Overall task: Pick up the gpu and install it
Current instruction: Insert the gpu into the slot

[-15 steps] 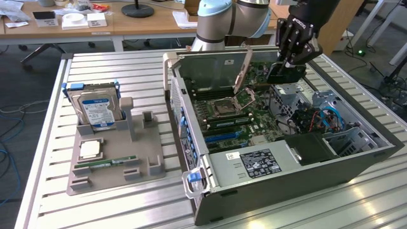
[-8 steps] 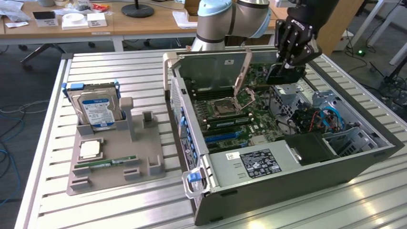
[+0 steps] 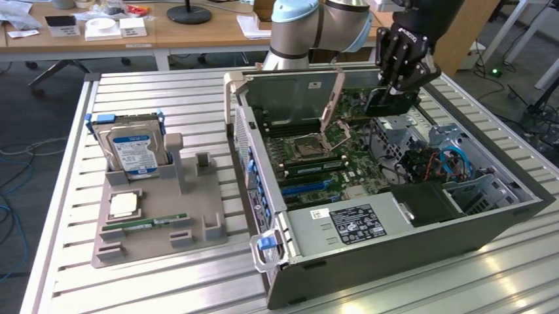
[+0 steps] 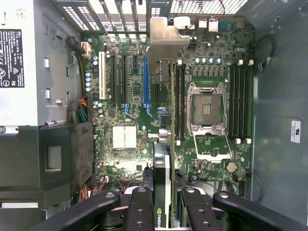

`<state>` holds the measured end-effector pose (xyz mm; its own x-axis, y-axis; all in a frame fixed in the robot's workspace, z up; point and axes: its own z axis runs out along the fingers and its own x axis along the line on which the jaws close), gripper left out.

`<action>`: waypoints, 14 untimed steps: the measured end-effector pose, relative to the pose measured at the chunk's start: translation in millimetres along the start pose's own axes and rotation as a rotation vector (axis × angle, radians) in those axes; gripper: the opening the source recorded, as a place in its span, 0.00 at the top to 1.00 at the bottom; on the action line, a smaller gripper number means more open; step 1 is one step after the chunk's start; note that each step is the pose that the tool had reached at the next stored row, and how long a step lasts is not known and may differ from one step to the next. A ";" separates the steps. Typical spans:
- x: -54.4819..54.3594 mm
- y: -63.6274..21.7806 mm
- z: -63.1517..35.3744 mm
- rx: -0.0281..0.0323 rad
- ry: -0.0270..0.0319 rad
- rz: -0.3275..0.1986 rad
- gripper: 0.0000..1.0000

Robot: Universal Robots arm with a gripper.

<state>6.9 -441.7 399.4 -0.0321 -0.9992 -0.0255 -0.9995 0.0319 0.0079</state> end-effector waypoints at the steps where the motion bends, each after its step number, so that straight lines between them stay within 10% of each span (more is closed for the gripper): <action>1: 0.0 0.7 0.8 0.0010 -0.0004 0.000 0.73; 7: 0.5 9.4 7.4 0.0203 -0.0007 -0.001 0.73; 14: 0.9 15.1 15.9 0.0213 -0.0006 0.000 0.73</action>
<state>-8.3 -441.7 383.6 -0.0317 -0.9992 -0.0261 -0.9994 0.0320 -0.0134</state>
